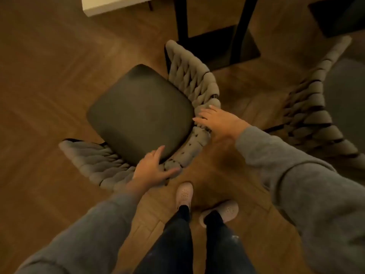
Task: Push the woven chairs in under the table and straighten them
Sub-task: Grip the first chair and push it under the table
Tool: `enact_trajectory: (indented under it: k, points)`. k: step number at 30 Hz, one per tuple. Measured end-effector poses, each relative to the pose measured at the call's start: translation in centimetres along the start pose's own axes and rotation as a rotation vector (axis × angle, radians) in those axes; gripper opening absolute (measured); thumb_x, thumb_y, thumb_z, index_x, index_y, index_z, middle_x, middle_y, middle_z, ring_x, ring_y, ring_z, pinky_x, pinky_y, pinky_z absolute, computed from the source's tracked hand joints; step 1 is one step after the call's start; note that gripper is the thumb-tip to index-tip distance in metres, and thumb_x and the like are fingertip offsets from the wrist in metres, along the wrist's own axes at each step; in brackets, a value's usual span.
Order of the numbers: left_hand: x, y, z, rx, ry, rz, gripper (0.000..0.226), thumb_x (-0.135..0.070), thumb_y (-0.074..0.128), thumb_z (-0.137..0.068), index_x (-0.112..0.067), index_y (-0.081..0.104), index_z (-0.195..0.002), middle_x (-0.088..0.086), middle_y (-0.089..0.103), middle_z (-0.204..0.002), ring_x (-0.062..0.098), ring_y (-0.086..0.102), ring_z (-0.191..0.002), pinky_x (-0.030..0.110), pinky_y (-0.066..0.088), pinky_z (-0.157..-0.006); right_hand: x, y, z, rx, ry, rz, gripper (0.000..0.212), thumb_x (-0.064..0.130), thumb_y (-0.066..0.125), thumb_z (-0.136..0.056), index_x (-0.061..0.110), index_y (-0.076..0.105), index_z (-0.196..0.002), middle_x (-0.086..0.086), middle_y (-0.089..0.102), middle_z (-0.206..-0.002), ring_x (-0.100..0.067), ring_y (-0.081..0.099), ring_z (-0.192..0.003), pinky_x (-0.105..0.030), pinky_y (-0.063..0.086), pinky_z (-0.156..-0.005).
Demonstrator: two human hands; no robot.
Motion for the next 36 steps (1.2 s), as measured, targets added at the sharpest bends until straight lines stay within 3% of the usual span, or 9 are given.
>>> enact_trajectory:
  k: [2,4,6,8,12,18,25,32,36]
  points:
    - [2.2,1.3,1.4,0.087,0.002,0.021,0.115,-0.094,0.036,-0.059,-0.022,0.032,-0.148,-0.001,0.054,-0.134,0.017,0.052,-0.12,0.032,0.049,-0.092,1.0,1.0,-1.7,0.123,-0.021,0.092,0.075,0.027,0.063,-0.088,0.021,0.023,-0.151,-0.008,0.031,-0.153,-0.027,0.018,-0.145,-0.046,0.007,-0.12]
    - [3.7,3.4,2.7,0.155,0.019,-0.024,0.095,-0.08,0.054,-0.07,-0.021,0.04,-0.143,-0.002,0.057,-0.13,0.015,0.055,-0.116,0.03,0.048,-0.09,1.6,2.0,-2.5,0.176,-0.034,0.132,0.065,0.025,0.063,-0.087,0.021,0.035,-0.146,-0.008,0.039,-0.148,-0.028,0.026,-0.142,-0.048,0.008,-0.12]
    - [4.3,4.0,2.4,0.139,0.071,-0.062,0.073,-0.057,0.061,-0.084,-0.022,0.038,-0.144,-0.001,0.055,-0.133,0.017,0.055,-0.116,0.031,0.047,-0.091,1.9,2.2,-3.5,0.183,-0.039,0.195,0.057,0.027,0.061,-0.087,0.022,0.041,-0.141,-0.006,0.049,-0.139,-0.027,0.04,-0.133,-0.049,0.019,-0.116]
    - [4.3,4.0,1.8,0.098,0.116,-0.099,0.066,-0.045,0.059,-0.089,-0.026,0.034,-0.147,-0.002,0.056,-0.133,0.02,0.057,-0.114,0.034,0.048,-0.089,2.1,1.9,-3.7,0.174,-0.051,0.239,0.05,0.032,0.059,-0.088,0.024,0.046,-0.136,-0.002,0.057,-0.127,-0.025,0.052,-0.117,-0.044,0.036,-0.103]
    - [4.3,4.0,2.1,0.049,0.156,-0.091,0.052,-0.041,0.057,-0.091,-0.029,0.042,-0.14,-0.004,0.063,-0.119,0.019,0.063,-0.102,0.032,0.048,-0.079,2.9,1.3,-3.1,0.146,-0.056,0.26,0.037,0.037,0.054,-0.09,0.028,0.052,-0.126,0.002,0.059,-0.118,-0.022,0.053,-0.108,-0.038,0.036,-0.092]
    - [5.3,5.0,2.9,0.132,0.182,-0.178,0.055,-0.039,0.055,-0.092,-0.029,0.037,-0.144,0.001,0.065,-0.117,0.023,0.062,-0.103,0.034,0.051,-0.083,4.3,2.8,-1.0,0.148,0.004,0.159,0.031,0.034,0.051,-0.089,0.03,0.054,-0.119,0.003,0.06,-0.112,-0.021,0.052,-0.104,-0.036,0.033,-0.087]
    - [4.3,4.8,3.3,0.192,0.314,-0.309,0.051,-0.043,0.058,-0.091,-0.028,0.047,-0.139,0.006,0.067,-0.113,0.027,0.064,-0.099,0.034,0.048,-0.074,5.4,5.3,3.6,0.17,0.096,0.053,0.04,0.035,0.052,-0.088,0.027,0.052,-0.127,0.0,0.059,-0.119,-0.022,0.05,-0.113,-0.039,0.032,-0.096]
    - [3.1,2.1,-2.0,0.224,0.385,-0.545,0.049,-0.04,0.048,-0.096,-0.035,0.035,-0.143,0.004,0.061,-0.118,0.024,0.059,-0.106,0.031,0.037,-0.07,2.5,5.3,3.7,0.083,0.174,-0.009,0.035,0.039,0.052,-0.09,0.03,0.054,-0.124,0.002,0.06,-0.116,-0.02,0.052,-0.112,-0.037,0.036,-0.096]
    - [3.1,0.5,-5.9,0.238,0.416,-0.59,0.052,-0.039,0.049,-0.095,-0.038,0.033,-0.144,0.002,0.059,-0.127,0.022,0.059,-0.109,0.031,0.04,-0.071,0.2,4.6,2.1,0.059,0.198,-0.027,0.031,0.039,0.052,-0.09,0.032,0.054,-0.12,0.002,0.061,-0.112,-0.02,0.054,-0.106,-0.037,0.038,-0.092]
Point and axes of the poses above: each hand's wrist, its own z-axis away from the middle knuckle, its own y-axis out of the palm, x = y × z, the point moved 7 cm from there along -z, towards the middle knuckle
